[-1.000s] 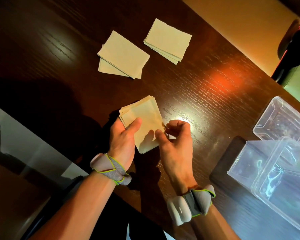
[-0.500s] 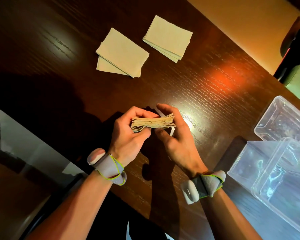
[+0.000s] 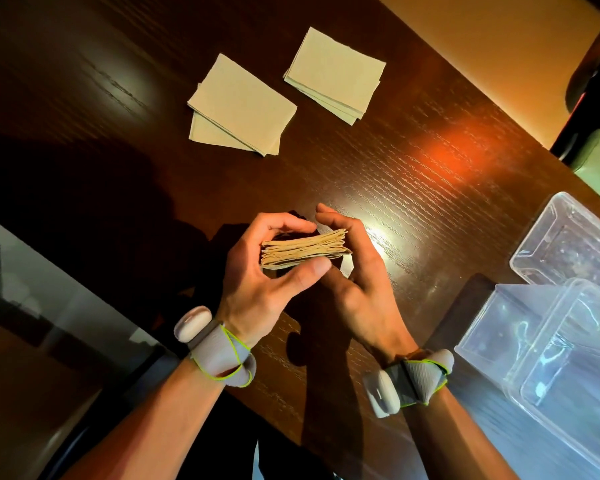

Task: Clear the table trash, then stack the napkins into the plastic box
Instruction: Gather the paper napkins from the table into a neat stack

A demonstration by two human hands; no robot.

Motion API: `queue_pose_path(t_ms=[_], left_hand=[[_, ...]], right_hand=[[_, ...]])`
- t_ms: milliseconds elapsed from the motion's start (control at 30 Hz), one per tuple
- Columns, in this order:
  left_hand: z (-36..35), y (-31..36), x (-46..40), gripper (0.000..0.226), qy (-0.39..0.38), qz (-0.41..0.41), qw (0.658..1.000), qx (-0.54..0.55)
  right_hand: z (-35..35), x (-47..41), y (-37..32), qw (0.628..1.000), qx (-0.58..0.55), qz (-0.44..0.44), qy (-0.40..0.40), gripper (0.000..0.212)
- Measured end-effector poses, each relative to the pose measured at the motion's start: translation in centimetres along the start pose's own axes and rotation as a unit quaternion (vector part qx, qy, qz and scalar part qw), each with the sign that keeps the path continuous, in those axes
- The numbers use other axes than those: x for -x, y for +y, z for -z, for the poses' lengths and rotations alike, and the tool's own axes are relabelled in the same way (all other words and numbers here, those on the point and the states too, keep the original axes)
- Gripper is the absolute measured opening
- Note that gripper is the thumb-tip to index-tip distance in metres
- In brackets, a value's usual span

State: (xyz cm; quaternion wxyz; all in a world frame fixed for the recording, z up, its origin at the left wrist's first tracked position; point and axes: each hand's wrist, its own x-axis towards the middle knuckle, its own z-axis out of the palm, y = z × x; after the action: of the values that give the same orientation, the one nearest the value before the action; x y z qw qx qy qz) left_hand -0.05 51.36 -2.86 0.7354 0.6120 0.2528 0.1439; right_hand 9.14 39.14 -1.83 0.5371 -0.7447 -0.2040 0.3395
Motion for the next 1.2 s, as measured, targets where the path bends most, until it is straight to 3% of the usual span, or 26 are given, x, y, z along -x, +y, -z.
queue_pose_path(t_ms=[167, 267, 400, 533, 633, 767, 967, 1200], left_hand=[[-0.9, 0.2, 0.0, 0.017, 0.055, 0.006, 0.998, -0.029], [-1.1, 0.2, 0.1, 0.012, 0.056, 0.004, 0.998, -0.038], [-0.9, 0.0, 0.2, 0.018, 0.055, 0.002, 0.998, -0.026], [-0.6, -0.5, 0.5, 0.042, 0.051, -0.007, 0.999, -0.009], [0.1, -1.4, 1.0, 0.041, 0.016, -0.017, 1.000, 0.016], [0.9, -2.2, 1.8, 0.055, -0.021, -0.019, 0.996, -0.081], [0.3, -2.3, 1.7, 0.033, 0.017, -0.023, 0.988, -0.151], [0.2, -2.3, 1.5, 0.035, 0.050, -0.019, 0.987, -0.150]], right_hand=[[-0.2, 0.2, 0.2, 1.000, -0.010, 0.005, 0.006, 0.054], [-0.3, 0.2, 0.3, 1.000, -0.012, 0.007, 0.009, 0.054], [-0.3, 0.5, 0.5, 1.000, -0.012, -0.002, 0.013, 0.053], [-0.2, 0.6, 0.6, 1.000, -0.012, -0.008, 0.005, 0.053], [-0.2, 0.5, 0.6, 1.000, -0.008, -0.003, 0.008, 0.050], [-0.2, 0.5, 0.5, 1.000, -0.016, -0.004, 0.011, 0.042], [-0.4, 0.7, 0.7, 1.000, -0.009, -0.009, 0.018, 0.033], [-0.7, 1.0, 0.3, 0.999, 0.035, -0.019, 0.023, 0.044]])
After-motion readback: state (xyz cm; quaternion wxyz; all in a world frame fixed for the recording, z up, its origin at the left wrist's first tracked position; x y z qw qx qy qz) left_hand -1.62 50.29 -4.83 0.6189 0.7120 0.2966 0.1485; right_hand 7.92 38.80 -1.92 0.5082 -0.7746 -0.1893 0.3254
